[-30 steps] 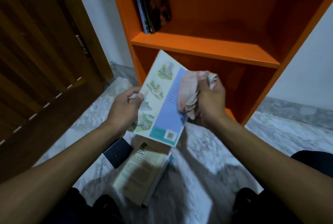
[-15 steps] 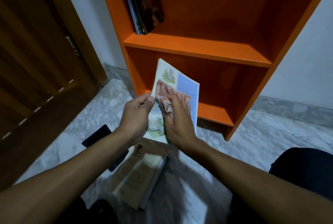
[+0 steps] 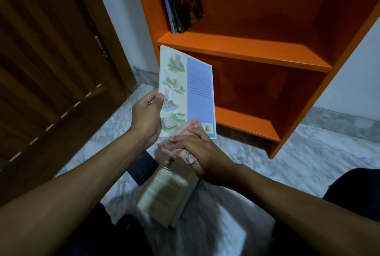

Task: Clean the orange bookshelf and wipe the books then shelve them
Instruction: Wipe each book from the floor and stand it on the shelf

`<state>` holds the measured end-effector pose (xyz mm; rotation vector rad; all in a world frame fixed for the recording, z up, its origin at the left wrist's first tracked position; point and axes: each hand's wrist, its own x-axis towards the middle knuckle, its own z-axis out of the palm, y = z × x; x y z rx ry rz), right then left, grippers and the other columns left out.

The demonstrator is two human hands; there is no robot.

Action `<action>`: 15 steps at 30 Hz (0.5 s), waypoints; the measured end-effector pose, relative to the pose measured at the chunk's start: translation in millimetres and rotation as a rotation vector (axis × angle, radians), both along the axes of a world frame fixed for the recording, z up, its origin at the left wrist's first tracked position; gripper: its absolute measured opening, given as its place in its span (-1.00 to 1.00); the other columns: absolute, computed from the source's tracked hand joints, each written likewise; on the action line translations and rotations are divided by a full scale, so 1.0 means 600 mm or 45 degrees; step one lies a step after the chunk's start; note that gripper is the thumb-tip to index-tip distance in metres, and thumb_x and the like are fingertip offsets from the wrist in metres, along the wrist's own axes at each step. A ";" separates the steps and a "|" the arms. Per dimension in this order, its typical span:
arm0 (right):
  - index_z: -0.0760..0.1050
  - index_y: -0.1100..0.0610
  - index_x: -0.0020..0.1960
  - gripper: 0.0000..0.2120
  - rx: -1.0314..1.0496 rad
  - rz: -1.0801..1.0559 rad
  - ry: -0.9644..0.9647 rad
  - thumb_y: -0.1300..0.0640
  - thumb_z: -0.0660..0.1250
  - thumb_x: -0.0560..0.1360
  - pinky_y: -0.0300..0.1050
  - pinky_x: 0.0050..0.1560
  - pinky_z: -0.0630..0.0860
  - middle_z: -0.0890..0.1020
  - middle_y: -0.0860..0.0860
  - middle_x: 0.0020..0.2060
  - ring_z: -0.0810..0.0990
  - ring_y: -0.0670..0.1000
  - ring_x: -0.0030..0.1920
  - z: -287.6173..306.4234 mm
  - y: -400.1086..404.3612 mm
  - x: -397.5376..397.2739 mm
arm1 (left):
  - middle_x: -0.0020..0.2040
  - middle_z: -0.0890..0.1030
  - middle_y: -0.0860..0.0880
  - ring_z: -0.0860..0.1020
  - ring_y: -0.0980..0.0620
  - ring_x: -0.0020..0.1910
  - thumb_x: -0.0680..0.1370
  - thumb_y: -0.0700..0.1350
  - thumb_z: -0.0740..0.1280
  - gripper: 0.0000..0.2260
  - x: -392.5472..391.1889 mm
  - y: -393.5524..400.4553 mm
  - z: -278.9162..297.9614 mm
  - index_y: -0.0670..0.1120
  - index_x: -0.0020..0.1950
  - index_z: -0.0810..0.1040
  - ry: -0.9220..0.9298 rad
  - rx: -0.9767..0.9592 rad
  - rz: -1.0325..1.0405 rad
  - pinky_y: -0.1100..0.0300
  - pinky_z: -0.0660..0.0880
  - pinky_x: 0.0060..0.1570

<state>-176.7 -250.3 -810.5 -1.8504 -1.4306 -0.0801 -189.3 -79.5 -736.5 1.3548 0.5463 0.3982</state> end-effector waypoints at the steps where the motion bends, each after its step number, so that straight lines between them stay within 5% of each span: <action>1: 0.51 0.12 0.22 -0.74 -0.034 0.016 -0.048 0.20 0.23 0.55 0.05 0.45 0.21 0.63 0.03 0.19 0.54 0.00 0.22 0.000 -0.003 0.002 | 0.05 0.70 -0.08 0.71 -0.01 -0.10 0.69 -0.19 0.19 -0.78 0.000 0.002 0.007 -0.08 0.20 0.61 -0.009 -0.005 0.006 0.05 0.67 -0.15; 5: 0.44 -0.02 0.13 -0.71 -0.381 -0.239 0.270 -0.10 0.14 0.50 -0.03 0.04 0.46 0.63 -0.03 0.02 0.53 0.02 -0.01 -0.025 -0.027 0.020 | 0.12 0.70 -0.12 0.71 -0.10 0.00 0.69 -0.17 0.19 -0.76 0.001 0.017 0.032 -0.11 0.27 0.59 -0.049 -0.002 0.029 -0.11 0.66 -0.06; 9: 0.51 0.18 0.09 -0.85 0.113 -0.677 1.274 0.24 0.17 0.64 -0.31 -0.12 0.55 0.69 0.05 -0.01 0.66 0.02 -0.06 -0.047 -0.039 0.045 | 0.18 0.68 -0.14 0.67 -0.18 0.12 0.69 -0.16 0.19 -0.73 -0.002 0.032 0.036 -0.11 0.33 0.57 -0.037 -0.046 0.015 -0.24 0.60 0.06; 13: 0.53 0.27 0.22 -0.63 0.670 -0.544 2.383 0.02 0.12 0.69 0.14 0.08 0.60 0.68 0.25 0.09 0.69 0.21 0.04 0.003 -0.042 0.075 | 0.14 0.69 -0.19 0.68 -0.20 0.08 0.69 -0.17 0.19 -0.77 -0.011 0.023 0.028 -0.09 0.22 0.62 0.016 -0.063 -0.113 -0.18 0.64 -0.01; 15: 0.55 0.16 0.29 -0.56 0.722 -0.323 2.454 -0.12 0.12 0.66 0.32 0.28 0.45 0.65 0.21 0.18 0.61 0.27 0.19 0.026 -0.046 0.083 | 0.14 0.69 -0.19 0.67 -0.21 0.10 0.68 -0.17 0.19 -0.78 -0.011 0.015 0.021 -0.08 0.19 0.62 0.061 -0.069 -0.165 -0.23 0.60 0.07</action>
